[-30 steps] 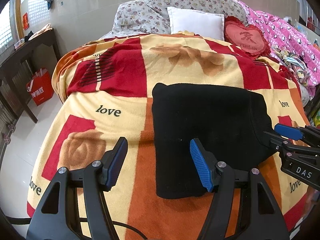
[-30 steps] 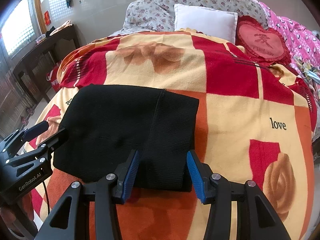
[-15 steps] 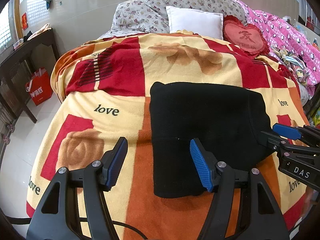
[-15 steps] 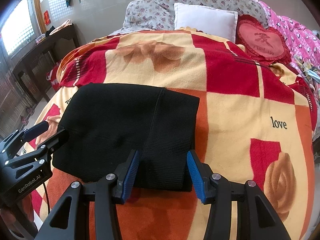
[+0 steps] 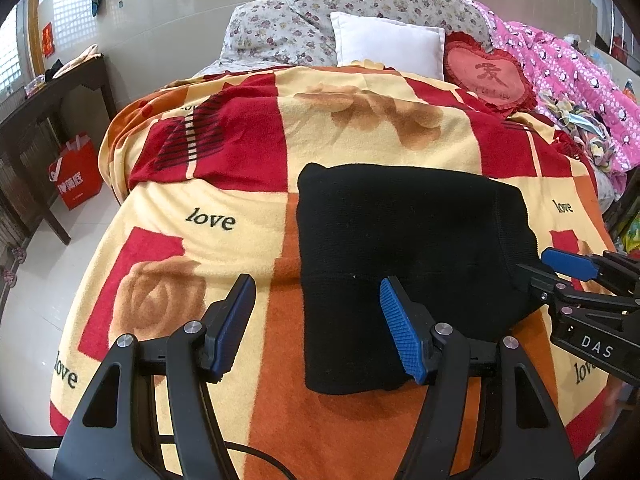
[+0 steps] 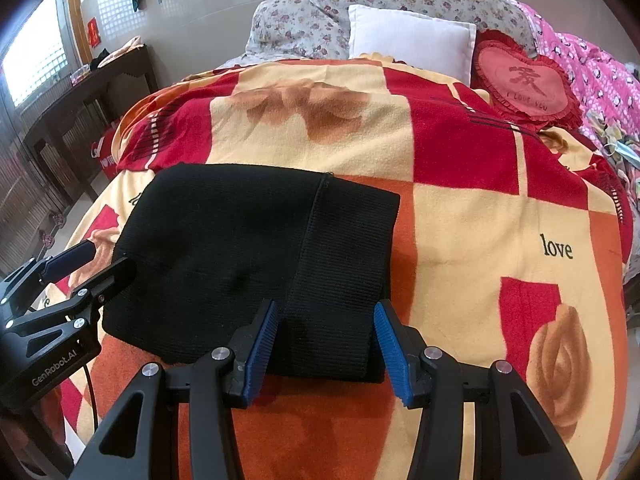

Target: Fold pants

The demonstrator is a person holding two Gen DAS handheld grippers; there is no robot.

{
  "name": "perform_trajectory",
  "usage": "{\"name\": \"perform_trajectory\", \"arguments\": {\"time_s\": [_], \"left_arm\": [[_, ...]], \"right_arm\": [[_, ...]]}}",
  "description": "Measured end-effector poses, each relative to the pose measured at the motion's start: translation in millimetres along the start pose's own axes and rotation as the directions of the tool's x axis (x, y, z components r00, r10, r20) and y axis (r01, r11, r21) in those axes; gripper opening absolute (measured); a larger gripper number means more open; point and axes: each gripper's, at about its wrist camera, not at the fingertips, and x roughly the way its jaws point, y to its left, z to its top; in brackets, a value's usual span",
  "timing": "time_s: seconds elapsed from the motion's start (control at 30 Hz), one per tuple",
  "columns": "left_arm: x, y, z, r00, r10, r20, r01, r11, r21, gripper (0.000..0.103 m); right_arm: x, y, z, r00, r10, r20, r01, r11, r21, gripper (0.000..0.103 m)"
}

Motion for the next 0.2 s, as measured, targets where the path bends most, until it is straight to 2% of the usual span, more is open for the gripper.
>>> {"name": "perform_trajectory", "arguments": {"time_s": [0.2], "left_arm": [[-6.5,6.6,0.8,1.0,-0.015,0.027,0.015,1.0,0.0,0.065]], "right_arm": [[-1.5,-2.7,-2.6,1.0,0.013,0.011,-0.013,1.0,0.006,0.048]]}}
